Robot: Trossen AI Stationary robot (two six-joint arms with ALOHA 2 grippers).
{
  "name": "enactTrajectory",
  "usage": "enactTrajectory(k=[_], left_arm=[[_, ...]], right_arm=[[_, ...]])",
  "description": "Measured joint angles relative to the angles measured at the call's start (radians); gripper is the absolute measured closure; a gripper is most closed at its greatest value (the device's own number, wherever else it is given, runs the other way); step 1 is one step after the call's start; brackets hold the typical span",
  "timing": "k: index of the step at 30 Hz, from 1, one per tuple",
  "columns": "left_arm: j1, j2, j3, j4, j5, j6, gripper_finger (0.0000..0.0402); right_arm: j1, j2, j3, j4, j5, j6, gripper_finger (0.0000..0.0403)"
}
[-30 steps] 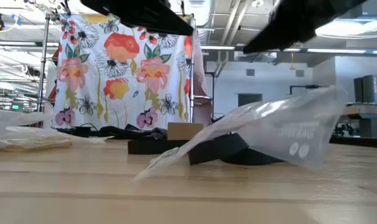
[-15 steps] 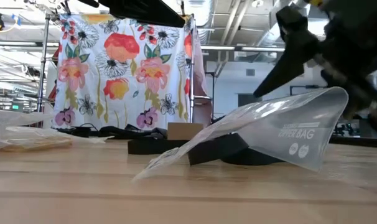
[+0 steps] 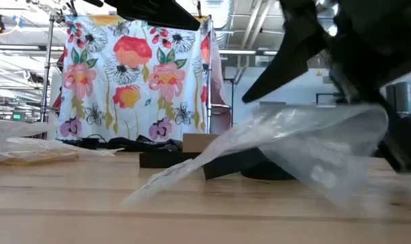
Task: Sort rubber bands
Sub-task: Open the transparent zip bag
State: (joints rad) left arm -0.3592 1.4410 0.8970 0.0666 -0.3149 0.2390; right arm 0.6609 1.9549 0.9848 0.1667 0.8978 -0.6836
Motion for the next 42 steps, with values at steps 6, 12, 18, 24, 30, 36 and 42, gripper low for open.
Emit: enactTrajectory(k=[6,12,18,24,30,36,42], left_arm=[[-0.002,0.000,0.000,0.004,0.001,0.013,0.0282],[-0.006,0.000,0.000,0.074,0.003,0.040,0.0282],[0.016,-0.004,-0.014,0.142,0.050,0.038,0.0282],[0.061,-0.004,-0.103,0.318,0.190,0.142,0.0282],[0.071,0.001,-0.117,0.457,0.236,0.258,0.0282],[0.071,0.006,-0.117,0.499,0.173,0.339,0.0282],[0.002,0.146,-0.032,0.651,0.137,0.490,0.0282]], right_arm=[[0.029,-0.044,0.071,-0.117,0.148,-0.004,0.0383],[0.068,-0.171,0.075,-0.176,0.335,0.089,0.0401],[0.097,-0.398,0.052,-0.546,0.349,0.578,0.0402],[0.095,-0.716,-0.269,-0.534,0.506,1.063,0.0402],[0.087,-1.029,-0.471,-0.175,0.386,1.136,0.0403],[0.072,-1.049,-0.596,0.496,0.116,0.746,0.0403],[0.008,-0.944,-0.638,0.824,0.020,0.644,0.0403]])
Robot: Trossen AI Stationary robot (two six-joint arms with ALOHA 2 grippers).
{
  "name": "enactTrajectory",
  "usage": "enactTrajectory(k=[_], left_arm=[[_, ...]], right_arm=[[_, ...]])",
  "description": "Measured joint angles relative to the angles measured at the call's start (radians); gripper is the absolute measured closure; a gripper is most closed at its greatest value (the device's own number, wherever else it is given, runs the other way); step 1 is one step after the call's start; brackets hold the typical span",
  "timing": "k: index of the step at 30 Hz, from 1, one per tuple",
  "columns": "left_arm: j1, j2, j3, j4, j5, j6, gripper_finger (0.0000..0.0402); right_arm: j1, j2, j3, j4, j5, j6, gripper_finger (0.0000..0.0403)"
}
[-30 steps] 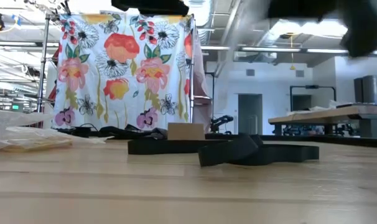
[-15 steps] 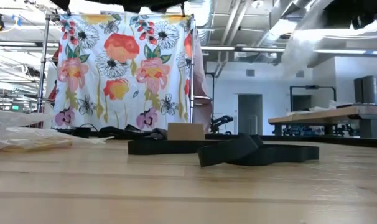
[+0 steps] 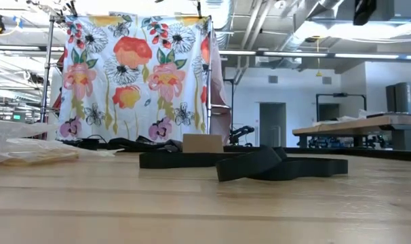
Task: Sort rubber bands
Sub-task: Open the transparent zip bag
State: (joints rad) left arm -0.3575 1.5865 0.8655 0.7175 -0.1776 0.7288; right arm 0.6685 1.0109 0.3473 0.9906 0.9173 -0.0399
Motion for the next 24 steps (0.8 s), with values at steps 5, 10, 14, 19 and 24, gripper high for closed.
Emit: enactTrajectory(k=[5,10,14,19,24], left_arm=[[-0.069,0.184,0.155,0.061,-0.272,0.176,0.0282],[-0.092,0.324,0.301,0.057,-0.398,0.287,0.0282],[-0.085,0.408,0.372,0.057,-0.506,0.322,0.0282],[-0.080,0.478,0.434,0.117,-0.595,0.377,0.0282],[-0.074,0.490,0.446,0.156,-0.622,0.403,0.0282]], right_arm=[[-0.061,0.052,-0.001,0.071,-0.104,0.017,0.0403],[-0.082,0.057,-0.001,0.067,-0.126,0.043,0.0403],[-0.073,0.057,-0.001,0.067,-0.143,0.047,0.0403],[-0.072,0.057,-0.001,0.069,-0.172,0.043,0.0403],[-0.075,0.057,-0.001,0.067,-0.171,0.043,0.0403]])
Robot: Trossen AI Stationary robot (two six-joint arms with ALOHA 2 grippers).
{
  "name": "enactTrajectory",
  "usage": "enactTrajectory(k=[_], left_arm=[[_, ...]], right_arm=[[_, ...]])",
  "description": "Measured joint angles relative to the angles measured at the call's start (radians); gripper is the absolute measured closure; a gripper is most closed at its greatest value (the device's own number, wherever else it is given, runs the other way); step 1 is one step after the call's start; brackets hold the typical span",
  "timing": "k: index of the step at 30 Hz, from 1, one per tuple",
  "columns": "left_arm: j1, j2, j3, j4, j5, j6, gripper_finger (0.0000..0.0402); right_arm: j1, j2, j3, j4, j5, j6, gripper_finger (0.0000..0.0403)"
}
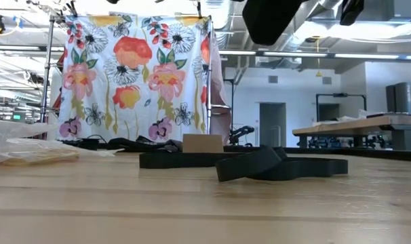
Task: Sort rubber bands
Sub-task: Open the transparent zip bag
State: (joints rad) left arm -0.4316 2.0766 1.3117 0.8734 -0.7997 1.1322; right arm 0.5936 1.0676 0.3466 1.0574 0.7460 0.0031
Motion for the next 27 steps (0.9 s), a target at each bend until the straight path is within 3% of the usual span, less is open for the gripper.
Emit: enactTrajectory(k=[19,24,27], left_arm=[[0.011,0.000,0.000,0.086,-0.013,0.022,0.0282],[0.001,0.001,-0.001,-0.035,0.009,0.058,0.0282],[-0.001,0.000,-0.002,-0.022,0.010,0.059,0.0282]], right_arm=[[-0.001,0.000,0.000,-0.001,-0.005,0.017,0.0403],[-0.001,0.000,0.000,0.000,-0.005,0.016,0.0403],[-0.001,0.000,0.000,0.006,-0.005,0.016,0.0403]])
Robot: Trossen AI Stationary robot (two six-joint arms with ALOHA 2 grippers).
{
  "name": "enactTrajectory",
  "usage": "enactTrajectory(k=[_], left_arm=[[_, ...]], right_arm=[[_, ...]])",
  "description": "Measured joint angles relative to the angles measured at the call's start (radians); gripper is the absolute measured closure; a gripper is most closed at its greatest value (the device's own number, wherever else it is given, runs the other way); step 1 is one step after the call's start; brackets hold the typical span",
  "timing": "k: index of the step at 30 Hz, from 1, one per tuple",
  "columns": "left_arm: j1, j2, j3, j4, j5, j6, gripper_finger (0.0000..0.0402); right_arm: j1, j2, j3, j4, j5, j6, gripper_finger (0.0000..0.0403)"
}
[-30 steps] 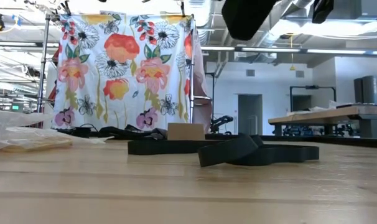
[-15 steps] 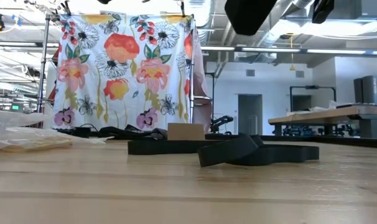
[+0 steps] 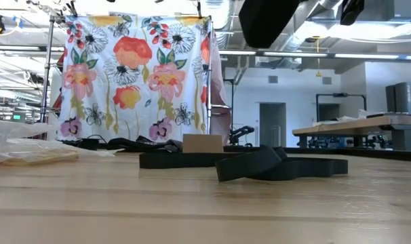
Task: Sort rubber bands
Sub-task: Open the transparent zip bag
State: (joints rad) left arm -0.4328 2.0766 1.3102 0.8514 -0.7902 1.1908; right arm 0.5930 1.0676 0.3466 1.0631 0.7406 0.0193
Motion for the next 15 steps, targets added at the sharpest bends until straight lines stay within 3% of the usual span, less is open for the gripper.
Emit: enactTrajectory(k=[15], left_arm=[[0.008,0.000,0.001,0.043,-0.030,0.043,0.0282]], right_arm=[[0.000,0.000,0.000,0.005,-0.001,0.042,0.0403]])
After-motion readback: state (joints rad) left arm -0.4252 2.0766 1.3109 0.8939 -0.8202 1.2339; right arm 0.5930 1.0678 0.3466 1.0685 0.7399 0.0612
